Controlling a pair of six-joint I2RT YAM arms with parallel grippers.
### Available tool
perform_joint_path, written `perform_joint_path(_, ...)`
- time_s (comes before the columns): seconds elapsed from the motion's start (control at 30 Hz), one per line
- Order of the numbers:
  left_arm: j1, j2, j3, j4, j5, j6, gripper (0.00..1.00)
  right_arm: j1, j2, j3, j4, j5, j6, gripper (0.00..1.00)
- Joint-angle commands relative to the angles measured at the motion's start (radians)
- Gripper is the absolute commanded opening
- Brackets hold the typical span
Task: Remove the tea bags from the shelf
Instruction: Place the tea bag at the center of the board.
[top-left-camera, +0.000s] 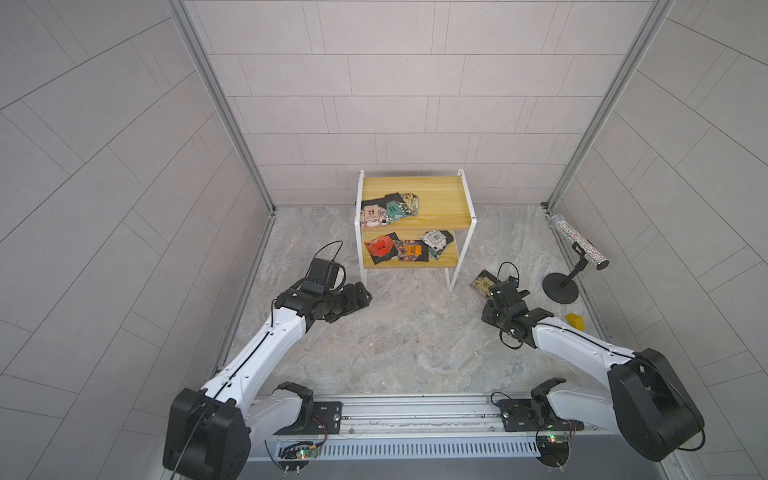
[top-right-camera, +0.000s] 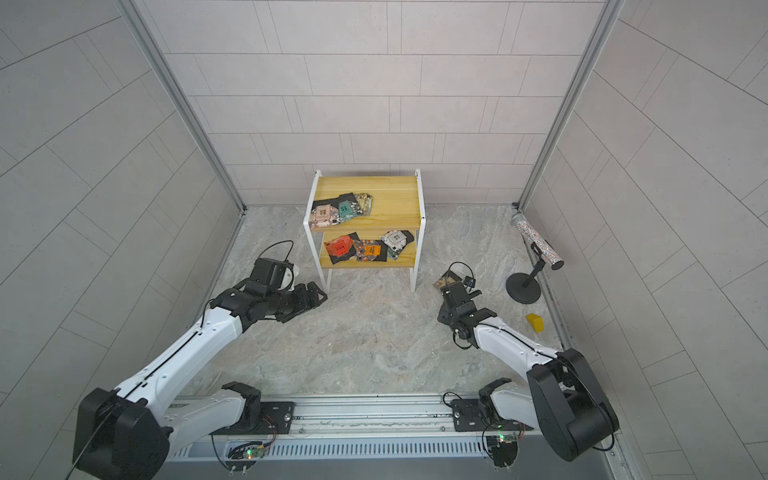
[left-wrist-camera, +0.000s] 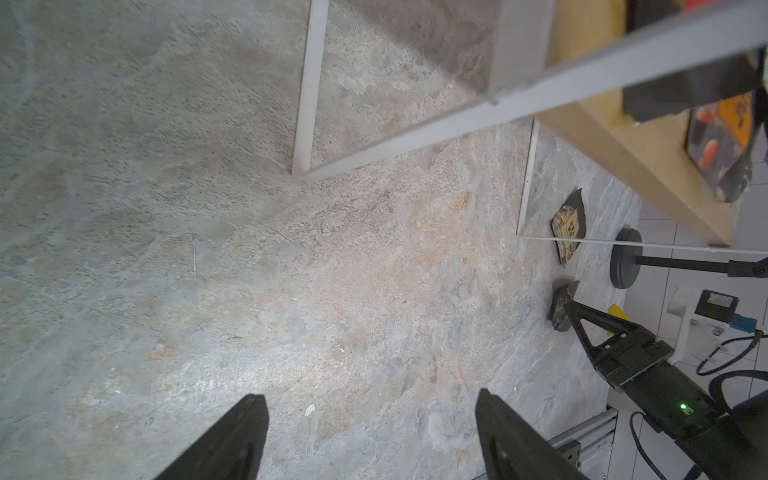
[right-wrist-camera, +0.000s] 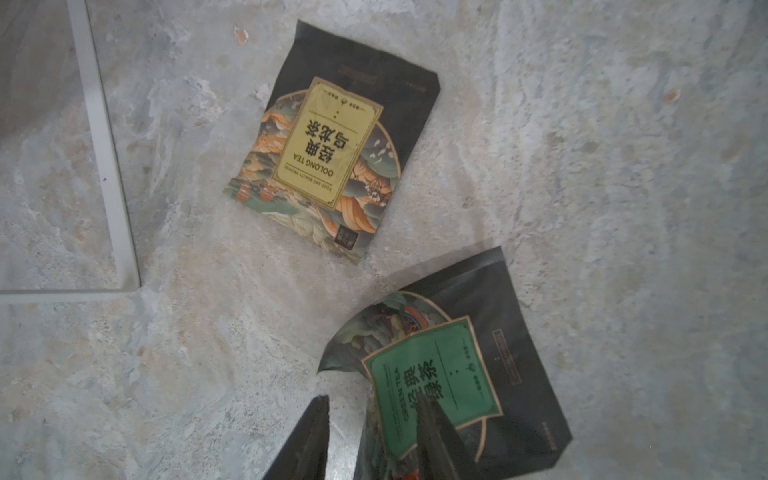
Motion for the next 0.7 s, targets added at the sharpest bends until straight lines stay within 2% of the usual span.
perform_joint_path(0.0, -0.005, 0.005, -0.009, 0.005, -0.017, 0.014, 0.87, 0.01, -0.054, 0.016, -0.066, 0.001, 0.009, 0.42)
perform_joint_path(0.13, -0.005, 0.005, -0.004, 0.004, -0.018, 0.015, 0.87, 0.009, -0.093, 0.028, -0.078, 0.025, -0.013, 0.44)
perform_joint_path(0.33, -0.005, 0.009, 0.001, 0.005, -0.01, 0.011, 0.86, -0.003, -0.085, 0.082, -0.099, 0.007, -0.035, 0.41)
perform_joint_path(0.67, -0.005, -0.071, 0.064, -0.069, -0.05, 0.021, 0.86, -0.002, -0.146, 0.179, -0.203, -0.029, -0.069, 0.38)
